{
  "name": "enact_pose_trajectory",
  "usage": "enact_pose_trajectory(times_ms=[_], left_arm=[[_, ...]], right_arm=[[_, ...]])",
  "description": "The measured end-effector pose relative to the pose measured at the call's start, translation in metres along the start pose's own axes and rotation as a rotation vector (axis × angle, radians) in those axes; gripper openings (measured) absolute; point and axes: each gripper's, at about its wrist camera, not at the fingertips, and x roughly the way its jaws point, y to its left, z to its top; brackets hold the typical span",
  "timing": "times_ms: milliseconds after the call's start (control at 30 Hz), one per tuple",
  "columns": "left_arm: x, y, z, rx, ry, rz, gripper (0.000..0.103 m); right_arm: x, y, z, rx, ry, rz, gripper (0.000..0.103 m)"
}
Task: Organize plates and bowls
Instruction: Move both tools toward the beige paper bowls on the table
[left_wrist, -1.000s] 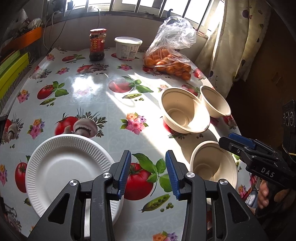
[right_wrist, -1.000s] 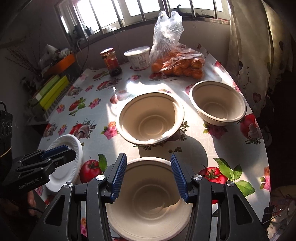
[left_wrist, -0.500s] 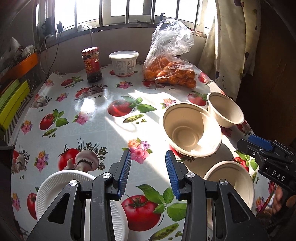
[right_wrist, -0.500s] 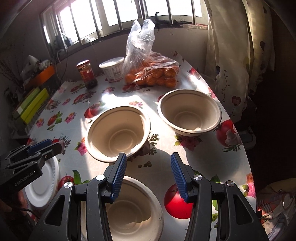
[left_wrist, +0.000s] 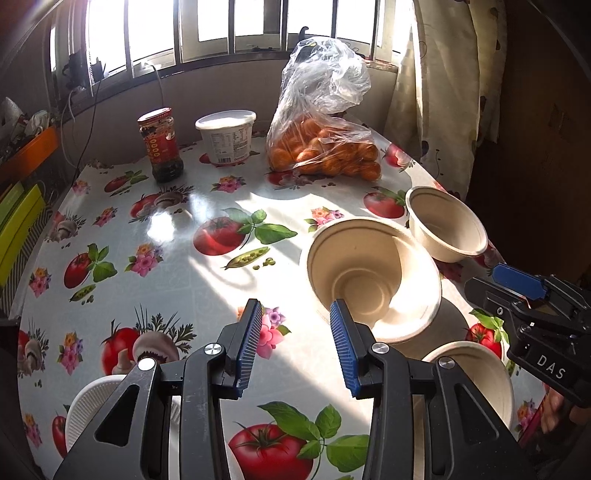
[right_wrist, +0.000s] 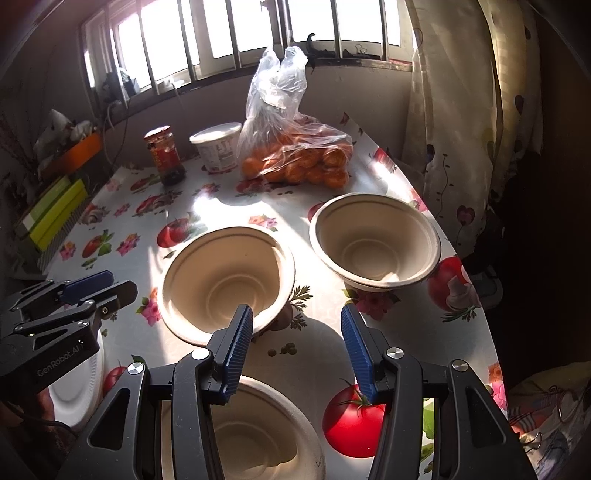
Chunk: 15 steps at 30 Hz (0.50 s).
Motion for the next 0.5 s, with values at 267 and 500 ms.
enact_pose_trajectory(times_ms=[267,500], left_arm=[[0.008,0.003,0.008,-0.001,-0.003,0.024,0.04],[0.019,0.014,0.008,-0.068,0.032,0.005,0.04]], right_arm=[[0.003,0.0,0.007,0.0,-0.024,0.002,0.05],[0.015,-0.002,0.006,-0.008,0.017,0.02,0.049]])
